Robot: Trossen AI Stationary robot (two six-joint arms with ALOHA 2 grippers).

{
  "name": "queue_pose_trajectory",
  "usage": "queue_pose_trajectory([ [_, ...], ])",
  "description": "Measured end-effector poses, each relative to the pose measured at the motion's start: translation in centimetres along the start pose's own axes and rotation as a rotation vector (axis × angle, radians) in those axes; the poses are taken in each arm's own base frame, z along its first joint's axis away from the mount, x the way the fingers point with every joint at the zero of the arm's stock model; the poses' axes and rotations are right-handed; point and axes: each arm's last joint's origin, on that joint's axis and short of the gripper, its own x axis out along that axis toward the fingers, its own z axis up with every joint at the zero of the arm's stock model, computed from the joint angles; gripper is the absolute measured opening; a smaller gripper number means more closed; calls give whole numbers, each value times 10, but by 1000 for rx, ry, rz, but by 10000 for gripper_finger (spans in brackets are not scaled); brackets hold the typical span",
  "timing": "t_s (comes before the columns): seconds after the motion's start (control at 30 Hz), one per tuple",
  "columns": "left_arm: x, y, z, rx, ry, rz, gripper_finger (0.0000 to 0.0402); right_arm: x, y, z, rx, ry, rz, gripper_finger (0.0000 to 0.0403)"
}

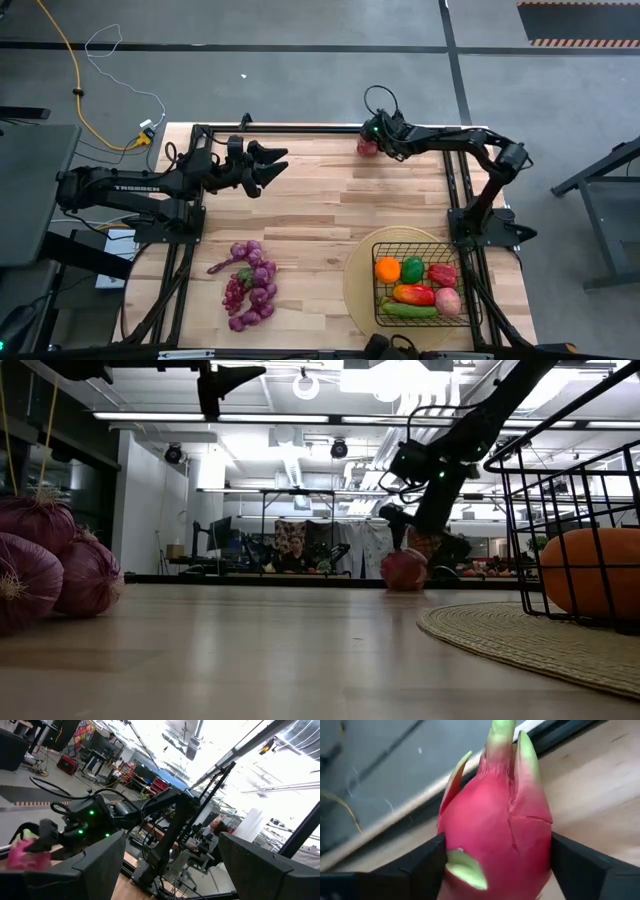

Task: Build produce basket
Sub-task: Put the dragon fruit into the wire basket

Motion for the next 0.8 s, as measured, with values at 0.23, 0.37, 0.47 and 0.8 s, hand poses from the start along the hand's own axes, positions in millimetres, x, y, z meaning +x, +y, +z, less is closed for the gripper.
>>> queue_pose_trajectory([
  [0.23,0,0,0,50,0,2,310,-73,9,5,-490,-17,132,238],
  [0.37,0,0,-3,77,60,-49,310,-136,13,-13,-839,-38,335,234],
  [0.47,-1,-1,-7,88,101,-58,310,-184,11,-28,-915,-23,553,233],
  [0.8,-1,-3,-7,207,89,-92,310,-277,1,-49,-908,-166,1000,232],
])
